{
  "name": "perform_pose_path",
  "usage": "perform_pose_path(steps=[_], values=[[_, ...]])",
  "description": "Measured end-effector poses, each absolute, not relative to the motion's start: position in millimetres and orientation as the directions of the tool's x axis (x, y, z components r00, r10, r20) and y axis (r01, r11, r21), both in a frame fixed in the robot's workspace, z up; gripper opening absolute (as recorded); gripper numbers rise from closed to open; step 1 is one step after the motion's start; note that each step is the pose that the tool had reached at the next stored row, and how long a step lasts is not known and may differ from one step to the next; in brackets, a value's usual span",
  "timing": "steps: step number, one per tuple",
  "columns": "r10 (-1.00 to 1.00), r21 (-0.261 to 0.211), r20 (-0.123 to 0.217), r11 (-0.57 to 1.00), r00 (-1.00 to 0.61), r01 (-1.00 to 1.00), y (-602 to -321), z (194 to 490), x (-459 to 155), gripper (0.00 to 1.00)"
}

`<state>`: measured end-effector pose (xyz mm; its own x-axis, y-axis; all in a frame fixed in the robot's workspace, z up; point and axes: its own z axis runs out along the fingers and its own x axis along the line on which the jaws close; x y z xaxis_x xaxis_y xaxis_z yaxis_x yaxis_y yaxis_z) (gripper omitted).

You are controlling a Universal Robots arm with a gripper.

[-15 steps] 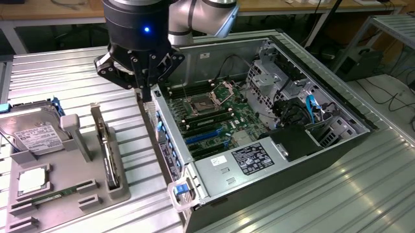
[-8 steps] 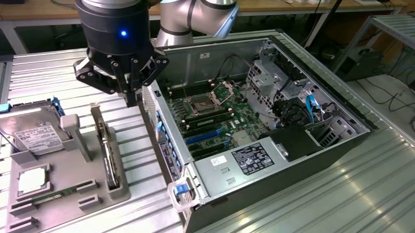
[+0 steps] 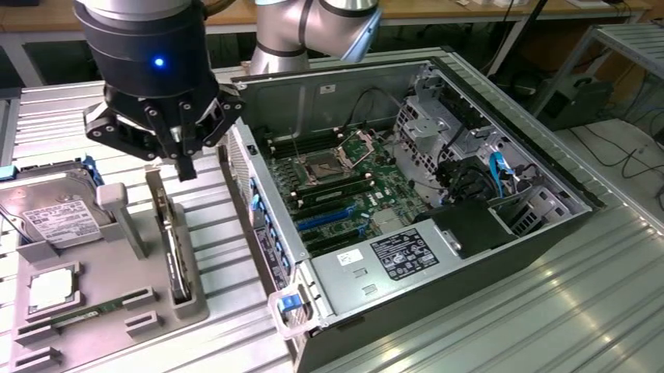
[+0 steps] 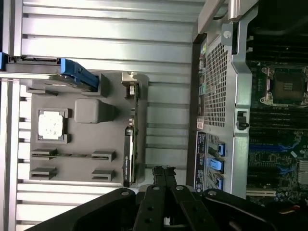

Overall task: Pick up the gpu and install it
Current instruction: 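Reach for the gpu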

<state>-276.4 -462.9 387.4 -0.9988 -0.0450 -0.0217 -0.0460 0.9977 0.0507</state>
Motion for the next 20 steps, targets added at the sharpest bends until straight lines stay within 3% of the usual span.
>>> perform_pose_path(steps=[20], values=[[-0.051,0.051,-0.022,0.997,-0.998,-0.052,-477,385,-334,0.11]])
